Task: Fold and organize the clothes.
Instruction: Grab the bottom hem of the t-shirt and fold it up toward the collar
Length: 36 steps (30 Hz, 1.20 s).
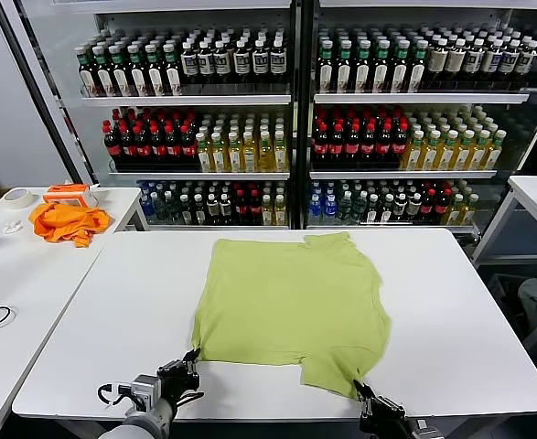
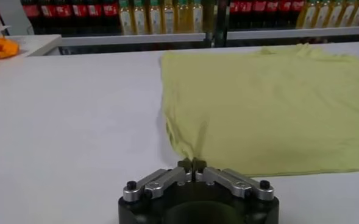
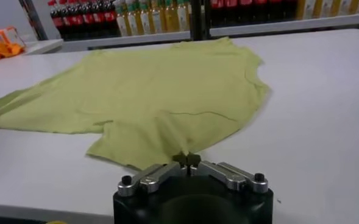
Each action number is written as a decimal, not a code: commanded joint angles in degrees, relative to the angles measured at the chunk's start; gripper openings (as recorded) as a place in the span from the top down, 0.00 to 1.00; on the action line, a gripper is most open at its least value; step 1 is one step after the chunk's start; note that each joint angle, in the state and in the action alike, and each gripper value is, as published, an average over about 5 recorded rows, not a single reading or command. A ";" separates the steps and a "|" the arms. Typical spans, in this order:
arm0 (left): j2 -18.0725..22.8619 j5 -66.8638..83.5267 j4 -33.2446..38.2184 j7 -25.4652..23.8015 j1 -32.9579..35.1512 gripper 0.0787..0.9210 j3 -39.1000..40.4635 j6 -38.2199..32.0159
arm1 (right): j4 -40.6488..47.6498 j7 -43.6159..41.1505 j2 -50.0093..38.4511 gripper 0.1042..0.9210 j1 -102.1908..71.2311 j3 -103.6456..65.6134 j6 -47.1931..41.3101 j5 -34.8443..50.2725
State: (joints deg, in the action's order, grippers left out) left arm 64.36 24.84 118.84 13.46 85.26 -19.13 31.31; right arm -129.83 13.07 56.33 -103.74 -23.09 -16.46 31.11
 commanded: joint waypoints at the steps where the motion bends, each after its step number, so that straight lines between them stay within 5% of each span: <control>1: -3.10 0.84 10.34 2.36 7.57 0.99 -1.43 0.77 | -6.29 -0.53 -1.35 1.00 -4.91 -3.33 -0.26 0.72; 14: -6.70 1.56 19.24 4.68 18.21 0.99 -6.38 1.70 | -12.30 0.24 -3.83 1.00 -12.55 -6.38 -1.47 0.72; 20: -6.39 1.57 15.02 3.63 15.49 0.99 -5.94 0.29 | -9.83 0.84 -3.89 0.99 -9.27 -5.62 -1.37 -0.04; 36: -5.58 0.66 11.00 1.96 11.99 0.99 -3.44 -0.38 | 3.47 0.58 -1.11 0.46 2.60 0.19 -1.71 -2.24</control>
State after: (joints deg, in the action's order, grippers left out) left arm 58.94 25.75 131.11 15.81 97.75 -22.96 31.29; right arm -130.30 13.67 54.64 -105.16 -24.38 -18.18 29.56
